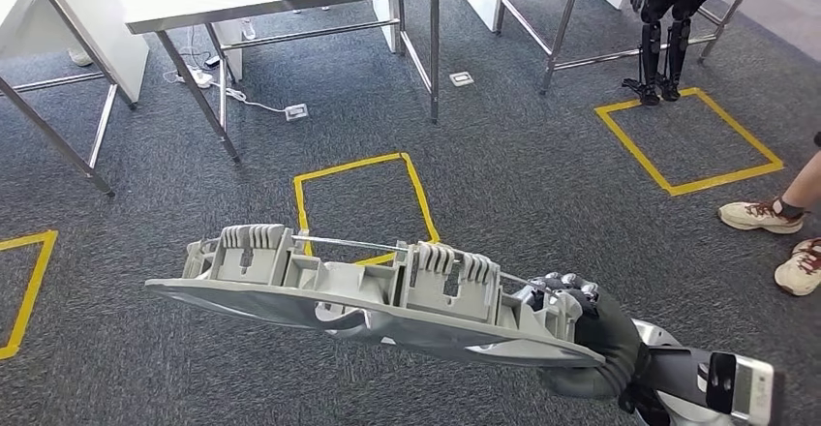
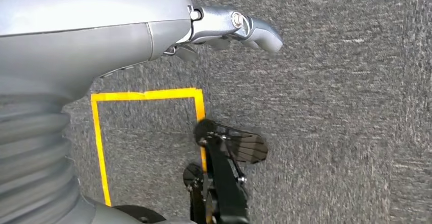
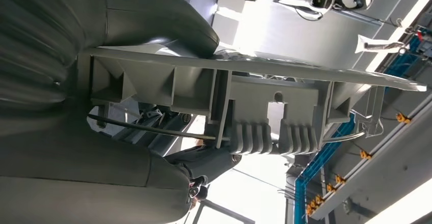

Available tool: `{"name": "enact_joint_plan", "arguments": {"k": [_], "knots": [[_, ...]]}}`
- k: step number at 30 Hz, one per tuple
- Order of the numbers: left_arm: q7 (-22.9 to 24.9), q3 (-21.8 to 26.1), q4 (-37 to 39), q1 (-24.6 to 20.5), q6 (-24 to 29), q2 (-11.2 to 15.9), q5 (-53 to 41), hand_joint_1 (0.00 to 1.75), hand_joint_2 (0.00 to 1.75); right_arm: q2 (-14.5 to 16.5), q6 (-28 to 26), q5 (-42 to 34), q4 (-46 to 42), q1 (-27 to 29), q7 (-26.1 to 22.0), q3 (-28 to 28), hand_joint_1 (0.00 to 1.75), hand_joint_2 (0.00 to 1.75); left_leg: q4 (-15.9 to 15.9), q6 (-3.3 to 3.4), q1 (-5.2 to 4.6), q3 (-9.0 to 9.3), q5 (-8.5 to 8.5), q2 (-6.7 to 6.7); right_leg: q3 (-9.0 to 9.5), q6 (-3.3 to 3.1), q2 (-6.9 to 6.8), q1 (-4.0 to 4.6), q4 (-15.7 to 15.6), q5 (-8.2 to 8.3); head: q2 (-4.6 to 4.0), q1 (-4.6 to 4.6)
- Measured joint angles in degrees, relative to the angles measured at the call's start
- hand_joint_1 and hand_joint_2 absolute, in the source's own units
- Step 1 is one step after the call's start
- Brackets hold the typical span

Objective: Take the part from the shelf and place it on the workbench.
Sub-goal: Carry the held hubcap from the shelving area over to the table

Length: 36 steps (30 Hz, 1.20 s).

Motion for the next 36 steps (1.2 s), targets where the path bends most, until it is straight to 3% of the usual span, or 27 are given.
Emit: {"name": "enact_joint_plan", "arguments": {"k": [1,3,6,9,10,11,12,14,16,18,21,22,25,26,27,29,31,32,36], "knots": [[0.00,0.00,0.00,-0.03,0.01,0.02,0.00,0.00,1.75,0.04,0.01,-0.06,0.00,-0.09,0.03,0.00,1.75,1.75,-1.89,0.18,-0.34,0.83,0.47,0.19,0.05,0.21,-0.08,0.06,-0.04,-0.08,0.00,0.03],[0.00,0.00,0.00,-0.04,0.02,0.01,0.01,0.00,1.75,0.10,0.01,-0.16,0.00,-0.27,0.15,0.00,1.75,1.75,-2.80,-0.10,-0.67,1.02,0.51,0.18,0.08,0.84,-0.25,0.00,-0.28,-0.08,0.00,0.01],[-0.01,0.00,0.00,-0.04,0.09,-0.12,0.02,0.00,1.75,0.13,0.07,-0.44,0.01,-0.70,0.45,-0.03,1.75,1.75,-3.80,0.35,-0.24,1.62,0.90,-0.24,-0.47,1.88,0.21,-0.16,1.41,-1.29,0.00,0.12],[-0.01,0.00,0.01,-0.12,0.11,-0.26,0.02,0.00,1.75,0.13,0.16,-0.81,0.06,-0.87,0.54,-0.05,1.75,1.75,-4.08,0.90,-0.14,1.92,0.87,-0.53,-5.81,2.60,1.01,-0.22,11.43,-5.75,0.00,0.54],[0.00,0.00,0.02,-0.11,0.11,-0.31,0.02,0.00,1.75,0.13,0.17,-0.86,0.12,-0.86,0.57,-0.05,1.75,1.75,-4.05,0.99,-0.18,1.95,0.80,-0.64,-7.61,2.72,1.04,-0.24,14.32,-6.40,0.00,0.61],[0.01,0.00,0.02,-0.10,0.11,-0.34,0.02,0.00,1.75,0.13,0.17,-0.86,0.21,-0.85,0.61,-0.05,1.75,1.75,-4.02,1.03,-0.20,2.01,0.73,-0.78,-8.49,2.78,1.04,-0.25,15.24,-5.87,0.00,0.64],[0.01,0.00,0.02,-0.10,0.11,-0.36,0.02,0.00,1.75,0.13,0.17,-0.86,0.28,-0.84,0.64,-0.05,1.75,1.75,-3.99,1.00,-0.21,2.13,0.65,-0.95,-8.18,2.76,1.04,-0.26,13.77,-4.18,0.00,0.67],[0.01,0.00,0.02,-0.11,0.11,-0.44,0.02,0.00,1.75,0.13,0.17,-0.87,0.38,-0.89,0.61,-0.05,1.75,1.75,-3.89,0.75,-0.22,2.46,0.40,-1.27,-4.87,2.46,1.08,-0.27,5.95,0.28,0.00,0.76],[0.01,0.00,0.02,-0.12,0.11,-0.51,0.02,0.00,1.75,0.13,0.17,-0.89,0.42,-0.96,0.57,-0.05,1.75,1.75,-3.77,0.27,-0.39,2.55,0.11,-1.51,-2.31,1.83,1.11,-0.07,0.12,2.38,0.00,0.81],[0.01,0.00,0.02,-0.09,0.11,-0.55,0.02,0.00,1.75,0.13,0.17,-0.90,0.46,-1.01,0.61,-0.07,1.75,1.75,-3.90,-0.36,-0.46,2.55,0.02,-1.59,-2.03,1.15,1.10,0.16,-0.88,2.41,0.00,0.81],[0.01,0.00,0.01,-0.09,0.11,-0.53,0.01,0.00,1.75,0.25,0.17,-0.90,0.46,-1.11,0.80,-0.04,1.75,1.75,-2.62,-1.40,-0.38,2.08,-0.99,-1.34,-1.54,0.18,0.92,-0.21,-1.58,2.67,0.00,0.65],[0.01,0.00,0.00,-0.12,0.11,-0.49,-0.04,0.00,1.75,0.37,0.17,-0.91,0.46,-1.19,0.92,-0.01,1.75,1.75,-0.36,-1.78,-0.31,1.07,-2.30,-1.19,-1.31,-0.04,0.84,-0.39,-1.81,2.72,0.00,0.49],[0.01,0.00,0.01,-0.08,0.11,-0.35,-0.50,0.00,1.75,0.68,0.16,-1.15,0.47,-1.38,1.50,0.13,1.75,1.75,10.34,-2.67,0.11,-4.33,-6.88,-0.91,-1.04,-0.24,0.75,-0.51,-1.85,2.51,0.00,0.08],[0.01,0.00,0.01,-0.04,0.11,-0.32,-0.68,0.00,1.75,0.72,0.16,-1.23,0.48,-1.39,1.66,0.19,1.75,1.75,11.99,-2.83,0.23,-5.36,-6.88,-0.87,-0.96,-0.18,0.73,-0.55,-1.83,2.41,0.00,0.05],[0.01,0.00,0.01,-0.02,0.11,-0.29,-0.77,0.00,1.75,0.73,0.16,-1.29,0.49,-1.40,1.75,0.24,1.75,1.75,11.28,-2.95,0.35,-5.22,-5.68,-0.81,-0.81,-0.04,0.73,-0.63,-1.80,2.28,0.00,0.04],[0.01,0.00,0.01,-0.02,0.11,-0.18,-0.85,0.00,1.75,0.78,0.15,-1.34,0.49,-1.50,1.80,0.31,1.75,1.75,4.11,-3.17,0.62,-2.04,-1.37,-0.55,-0.31,0.49,0.73,-0.86,-1.69,1.86,0.00,0.02],[0.07,0.00,0.02,-0.09,0.11,-0.17,-0.85,0.00,1.75,0.87,0.11,-1.38,0.48,-1.63,1.76,0.35,1.75,1.75,-2.31,-2.77,0.59,0.93,0.90,-0.48,-0.04,1.27,0.80,-0.82,-1.50,1.41,0.00,-0.14],[0.14,0.00,0.02,-0.11,0.11,-0.19,-0.85,0.00,1.75,0.95,0.08,-1.38,0.48,-1.66,1.75,0.38,1.75,1.75,-3.43,-2.30,0.50,1.41,0.89,-0.53,-0.03,1.64,0.83,-0.71,-1.50,1.28,0.00,-0.16],[0.29,0.00,0.03,-0.03,0.11,-0.24,-0.87,0.00,1.75,1.22,0.00,-1.33,0.48,-1.72,1.73,0.55,1.75,1.75,-3.68,-0.02,0.30,1.80,0.48,-0.82,-0.09,3.03,0.85,-0.89,-0.82,0.46,0.00,0.06]]}}
